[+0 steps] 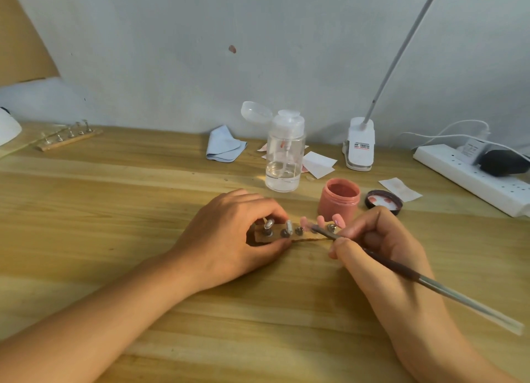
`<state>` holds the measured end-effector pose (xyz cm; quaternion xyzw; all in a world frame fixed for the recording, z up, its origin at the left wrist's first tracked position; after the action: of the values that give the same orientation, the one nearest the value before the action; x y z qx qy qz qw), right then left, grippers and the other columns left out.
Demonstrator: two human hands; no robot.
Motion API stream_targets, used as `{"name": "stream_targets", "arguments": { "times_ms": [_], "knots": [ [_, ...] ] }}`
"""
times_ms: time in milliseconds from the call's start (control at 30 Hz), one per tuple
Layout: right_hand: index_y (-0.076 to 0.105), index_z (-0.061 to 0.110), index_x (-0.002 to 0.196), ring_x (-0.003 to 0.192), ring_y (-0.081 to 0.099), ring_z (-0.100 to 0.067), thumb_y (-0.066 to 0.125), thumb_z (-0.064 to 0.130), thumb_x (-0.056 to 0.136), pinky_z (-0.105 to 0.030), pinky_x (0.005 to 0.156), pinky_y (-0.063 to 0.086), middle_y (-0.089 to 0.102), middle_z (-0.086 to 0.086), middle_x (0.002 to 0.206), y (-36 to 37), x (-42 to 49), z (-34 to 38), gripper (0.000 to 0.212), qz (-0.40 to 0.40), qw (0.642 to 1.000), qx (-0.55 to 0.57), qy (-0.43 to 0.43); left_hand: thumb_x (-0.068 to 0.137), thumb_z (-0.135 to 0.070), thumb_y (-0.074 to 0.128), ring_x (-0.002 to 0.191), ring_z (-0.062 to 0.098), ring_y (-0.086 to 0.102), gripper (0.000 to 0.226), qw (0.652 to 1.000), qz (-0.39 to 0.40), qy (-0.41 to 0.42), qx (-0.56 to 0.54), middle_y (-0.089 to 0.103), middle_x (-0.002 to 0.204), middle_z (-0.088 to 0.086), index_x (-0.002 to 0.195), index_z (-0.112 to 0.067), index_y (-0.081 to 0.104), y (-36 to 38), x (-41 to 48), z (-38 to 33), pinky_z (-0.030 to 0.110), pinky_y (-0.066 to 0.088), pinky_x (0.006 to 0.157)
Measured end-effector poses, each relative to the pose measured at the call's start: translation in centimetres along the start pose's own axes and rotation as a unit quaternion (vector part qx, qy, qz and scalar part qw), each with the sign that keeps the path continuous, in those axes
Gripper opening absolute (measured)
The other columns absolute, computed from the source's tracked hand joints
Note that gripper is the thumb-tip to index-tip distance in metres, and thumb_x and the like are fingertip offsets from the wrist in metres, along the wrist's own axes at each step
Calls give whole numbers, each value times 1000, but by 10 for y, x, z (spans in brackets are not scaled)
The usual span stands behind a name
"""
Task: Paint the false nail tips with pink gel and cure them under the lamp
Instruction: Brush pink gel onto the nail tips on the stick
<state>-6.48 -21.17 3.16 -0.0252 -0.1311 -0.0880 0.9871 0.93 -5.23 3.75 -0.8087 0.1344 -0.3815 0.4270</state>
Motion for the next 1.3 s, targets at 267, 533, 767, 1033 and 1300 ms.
{"name": "stream_targets", "arguments": {
  "times_ms": [267, 533, 767, 1033, 1300],
  "knots": [
    [51, -1, 75, 88, 67, 9, 61, -12, 81, -1, 68, 43, 73, 4, 67, -3, 1, 2, 16, -42, 999, -5, 1, 80, -46, 72, 84, 2, 52, 18, 1000, 4, -1, -2, 60, 84, -25, 93, -34, 67, 0, 0, 0, 16, 39, 75],
    [49, 7, 80, 51, 56, -10, 59, -2, 88, -17, 53, 48, 64, -8, 58, -13, 0, 10, 16, -95, 992, 75, -29, 78, -39, 75, 82, 0, 54, 17, 1000, 6, -11, -19, 61, 83, -22, 92, -32, 67, 2, 0, 4, 12, 37, 72],
    [46, 2, 74, 50, 62, -16, 56, -11, 87, -19, 56, 53, 71, -16, 63, -11, 1, 7, 21, -91, 992, 92, 7, 76, -38, 80, 87, -2, 60, 20, 998, -3, -39, -51, 65, 87, -26, 93, -35, 70, 2, 1, 11, 11, 41, 71],
    [46, 6, 70, 50, 59, -10, 59, -7, 87, -15, 54, 49, 72, -12, 64, -6, 0, 5, 25, -59, 997, 42, -1, 75, -37, 81, 87, -1, 62, 20, 998, -12, -45, -45, 67, 90, -26, 93, -36, 71, -1, 1, 10, 20, 46, 75],
    [49, 3, 76, 56, 61, -7, 61, 2, 89, -12, 59, 48, 75, -4, 72, -4, 1, 1, 18, -39, 999, 15, -11, 75, -36, 83, 86, -3, 62, 21, 998, -9, -49, -46, 66, 86, -27, 92, -35, 71, -1, 1, 9, 20, 48, 76]
  ]
}}
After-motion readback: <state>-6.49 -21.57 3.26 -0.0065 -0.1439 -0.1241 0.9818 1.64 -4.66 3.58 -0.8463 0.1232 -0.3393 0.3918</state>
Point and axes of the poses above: each hand's wrist, its own x-axis towards the middle knuckle, its own y-axis out of the palm, z = x × y, the point moved 7 cm from there along x, towards the middle knuckle
